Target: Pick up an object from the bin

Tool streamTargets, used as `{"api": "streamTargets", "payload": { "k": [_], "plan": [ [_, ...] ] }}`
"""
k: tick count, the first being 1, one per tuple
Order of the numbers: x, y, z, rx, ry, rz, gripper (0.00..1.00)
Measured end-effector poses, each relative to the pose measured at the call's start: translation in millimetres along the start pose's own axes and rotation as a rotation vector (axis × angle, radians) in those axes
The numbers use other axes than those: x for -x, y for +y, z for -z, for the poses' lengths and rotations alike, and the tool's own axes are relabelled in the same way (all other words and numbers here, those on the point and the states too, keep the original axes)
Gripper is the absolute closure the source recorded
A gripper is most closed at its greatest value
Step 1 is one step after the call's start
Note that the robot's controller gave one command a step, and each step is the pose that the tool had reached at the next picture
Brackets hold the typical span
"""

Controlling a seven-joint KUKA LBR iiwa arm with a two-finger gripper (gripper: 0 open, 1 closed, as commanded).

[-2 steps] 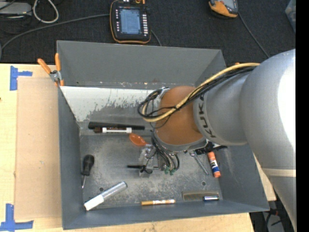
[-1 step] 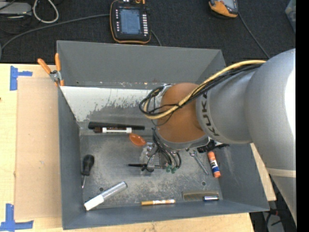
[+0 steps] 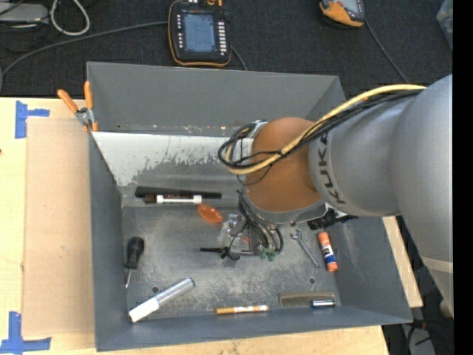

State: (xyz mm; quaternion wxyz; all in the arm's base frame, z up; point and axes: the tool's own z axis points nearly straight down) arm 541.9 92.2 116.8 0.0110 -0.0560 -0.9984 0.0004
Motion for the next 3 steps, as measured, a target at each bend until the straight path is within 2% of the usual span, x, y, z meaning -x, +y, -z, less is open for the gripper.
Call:
{"api": "streamTargets", "payload": {
  "k": [1,3],
  "plan": [
    [1.5,0,30,0.002,-0.007,0.000,1.00],
    [0.7,0,70,0.002,-0.006,0.001,1.00]
  ]
}}
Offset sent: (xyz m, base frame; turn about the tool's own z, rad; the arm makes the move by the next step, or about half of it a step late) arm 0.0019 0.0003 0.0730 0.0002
